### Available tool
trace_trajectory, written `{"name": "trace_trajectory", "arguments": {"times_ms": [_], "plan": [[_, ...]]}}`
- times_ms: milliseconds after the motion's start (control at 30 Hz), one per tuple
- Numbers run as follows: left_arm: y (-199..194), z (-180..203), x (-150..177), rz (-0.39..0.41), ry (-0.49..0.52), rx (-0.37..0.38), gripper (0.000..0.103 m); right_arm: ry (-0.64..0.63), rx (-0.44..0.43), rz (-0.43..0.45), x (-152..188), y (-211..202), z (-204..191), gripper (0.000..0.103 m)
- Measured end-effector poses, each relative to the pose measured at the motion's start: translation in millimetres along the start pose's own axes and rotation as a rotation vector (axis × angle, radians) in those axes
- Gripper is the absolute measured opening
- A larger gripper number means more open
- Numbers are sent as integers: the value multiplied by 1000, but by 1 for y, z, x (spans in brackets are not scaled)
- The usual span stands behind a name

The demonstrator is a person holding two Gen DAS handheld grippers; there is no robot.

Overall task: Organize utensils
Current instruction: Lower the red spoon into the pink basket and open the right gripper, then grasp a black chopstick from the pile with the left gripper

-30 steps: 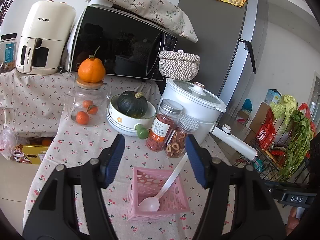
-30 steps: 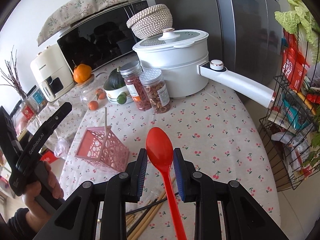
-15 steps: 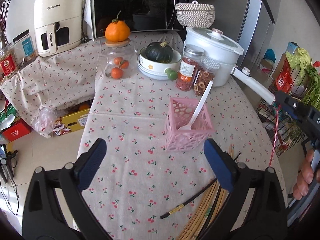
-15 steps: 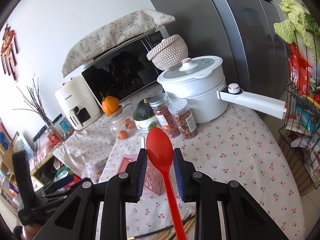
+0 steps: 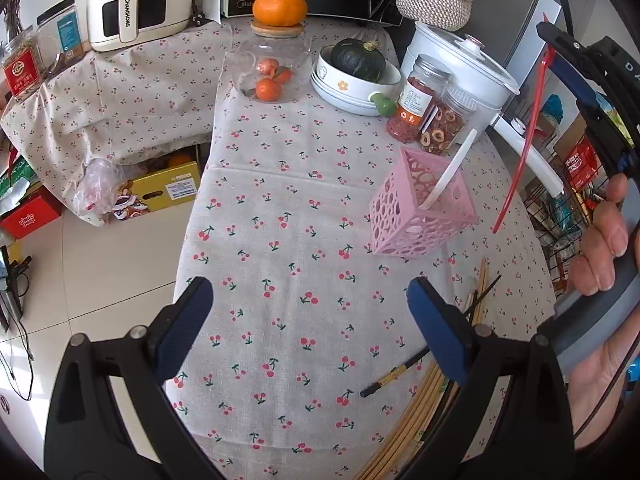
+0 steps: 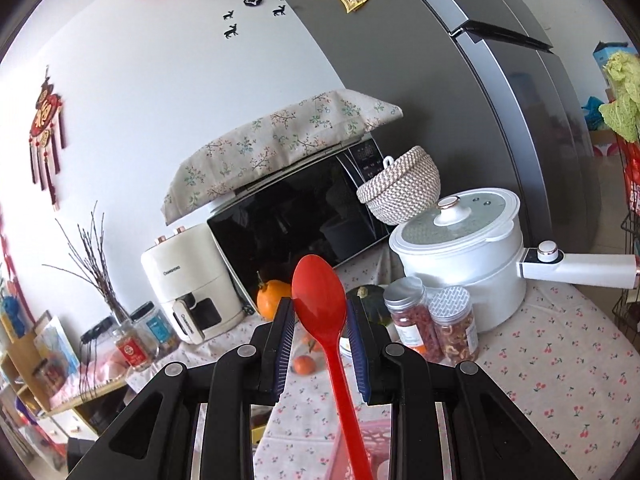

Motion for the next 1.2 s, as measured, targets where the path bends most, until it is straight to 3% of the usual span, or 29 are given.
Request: {"name": "trace_trajectory", "arguments": {"times_ms": [267,467,500,533,633,833,1033,1200], "plan": [[-1,-12,-6,2,-17,9,98,-64,89,92,25,31,-13,27],[-1,-14,-4,2,-7,-2,98,-44,123,16,53,41,1,28],[0,-15,-3,-2,-5,-12,98,-48,127,6,55,39,3,33],[1,-16,-2,-8,-8,-24,98,-49,131,1,57,37,5,47],[2,-18,0,-22,-21,-12,98,-33,135,-21,51,29,10,65],[5,-14,3,-47,-21,8,98,-91,157,-99,25,6,18,84],[5,-3,14,-50,9,-8,98,-161,235,-176,8,-31,41,100],[2,8,22,-43,54,2,98,-252,348,-259,12,-56,63,103]]}}
Point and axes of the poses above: each gripper's, at about its wrist camera, not at the fingertips, and y roughly the way its jaws point, z to its right, x to its underside, the point moved 3 cm from there along y, roughly the way its jaws point, and after that the axes turned 5 degrees about z, right-handed, at the moved point
